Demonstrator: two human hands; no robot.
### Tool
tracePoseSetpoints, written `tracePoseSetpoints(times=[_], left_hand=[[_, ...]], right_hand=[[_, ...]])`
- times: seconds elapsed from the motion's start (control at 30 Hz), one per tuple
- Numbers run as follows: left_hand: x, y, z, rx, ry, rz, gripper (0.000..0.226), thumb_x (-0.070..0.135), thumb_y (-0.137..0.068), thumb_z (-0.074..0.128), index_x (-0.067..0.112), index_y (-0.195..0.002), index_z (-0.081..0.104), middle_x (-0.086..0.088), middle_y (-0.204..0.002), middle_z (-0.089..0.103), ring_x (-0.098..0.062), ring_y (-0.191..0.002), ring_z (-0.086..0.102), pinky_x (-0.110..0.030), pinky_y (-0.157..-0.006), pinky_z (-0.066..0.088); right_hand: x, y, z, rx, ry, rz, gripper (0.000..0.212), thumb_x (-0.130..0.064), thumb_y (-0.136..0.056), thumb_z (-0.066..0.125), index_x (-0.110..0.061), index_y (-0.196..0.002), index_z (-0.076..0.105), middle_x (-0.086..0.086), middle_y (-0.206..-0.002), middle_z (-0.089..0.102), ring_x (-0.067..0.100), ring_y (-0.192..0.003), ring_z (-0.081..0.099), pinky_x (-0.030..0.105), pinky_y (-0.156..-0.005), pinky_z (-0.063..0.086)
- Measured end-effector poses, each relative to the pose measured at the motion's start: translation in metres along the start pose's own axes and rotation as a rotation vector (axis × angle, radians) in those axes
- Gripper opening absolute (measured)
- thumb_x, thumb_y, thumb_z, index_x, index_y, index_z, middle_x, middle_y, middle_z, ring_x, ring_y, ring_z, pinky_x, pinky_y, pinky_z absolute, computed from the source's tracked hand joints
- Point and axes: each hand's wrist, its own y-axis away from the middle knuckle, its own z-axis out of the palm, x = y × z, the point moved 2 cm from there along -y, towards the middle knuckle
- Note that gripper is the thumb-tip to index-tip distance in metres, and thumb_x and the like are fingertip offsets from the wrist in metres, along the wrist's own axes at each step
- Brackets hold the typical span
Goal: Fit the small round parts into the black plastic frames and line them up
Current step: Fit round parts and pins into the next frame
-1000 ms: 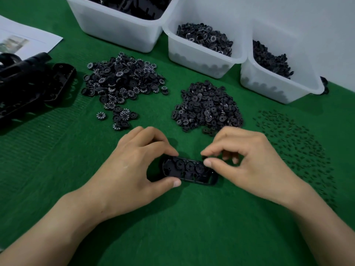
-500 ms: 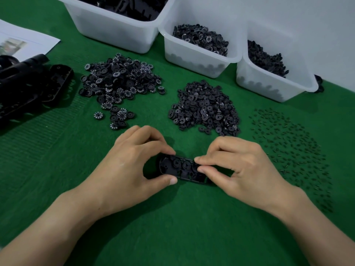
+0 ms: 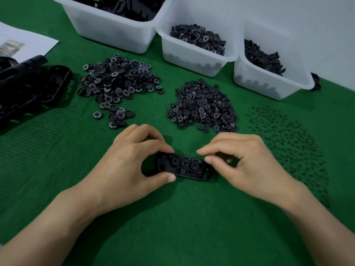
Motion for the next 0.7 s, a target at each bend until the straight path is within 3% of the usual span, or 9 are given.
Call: tracePoseSetpoints(times=[0.2, 0.37, 0.5, 0.7], left_hand=[[0.002, 0.0, -0.001, 0.001, -0.018, 0.001, 0.044, 0.052, -0.067, 0.063, 0.026, -0.102, 0.067, 0.008, -0.1, 0.053, -0.012, -0.095, 0.047, -0.027, -0.087, 0.035], [0.011, 0.0, 0.002, -0.032, -0.034, 0.033, 0.048, 0.061, -0.069, 0.065, 0.027, -0.104, 0.066, 0.008, -0.1, 0.052, -0.012, -0.096, 0.046, -0.034, -0.09, 0.038], [0.031, 0.0, 0.018, -0.091, -0.028, 0.093, 0.052, 0.062, -0.071, 0.053, 0.027, -0.108, 0.065, 0.01, -0.099, 0.049, -0.009, -0.095, 0.044, -0.026, -0.087, 0.036], [0.079, -0.005, 0.06, -0.181, -0.015, 0.213, 0.048, 0.055, -0.075, 0.06, 0.025, -0.112, 0.062, 0.01, -0.099, 0.048, -0.008, -0.094, 0.042, -0.02, -0.086, 0.033]], right_hand=[[-0.005, 0.0, 0.004, -0.081, 0.006, 0.04, 0.018, -0.01, -0.083, 0.064, -0.023, -0.091, 0.072, -0.011, -0.086, 0.056, 0.004, -0.077, 0.056, 0.019, -0.07, 0.045], [0.008, 0.011, -0.028, 0.137, -0.097, 0.164, 0.019, -0.006, -0.084, 0.061, -0.022, -0.088, 0.069, -0.014, -0.086, 0.064, 0.003, -0.081, 0.061, 0.012, -0.073, 0.045], [0.027, 0.044, -0.05, 0.199, -0.132, 0.284, 0.021, -0.006, -0.084, 0.061, -0.026, -0.088, 0.069, -0.012, -0.081, 0.068, 0.007, -0.072, 0.062, 0.02, -0.065, 0.051], [0.058, 0.101, -0.074, 0.311, -0.17, 0.398, 0.026, -0.005, -0.083, 0.061, -0.03, -0.085, 0.068, -0.009, -0.078, 0.069, 0.011, -0.064, 0.061, 0.032, -0.061, 0.052]])
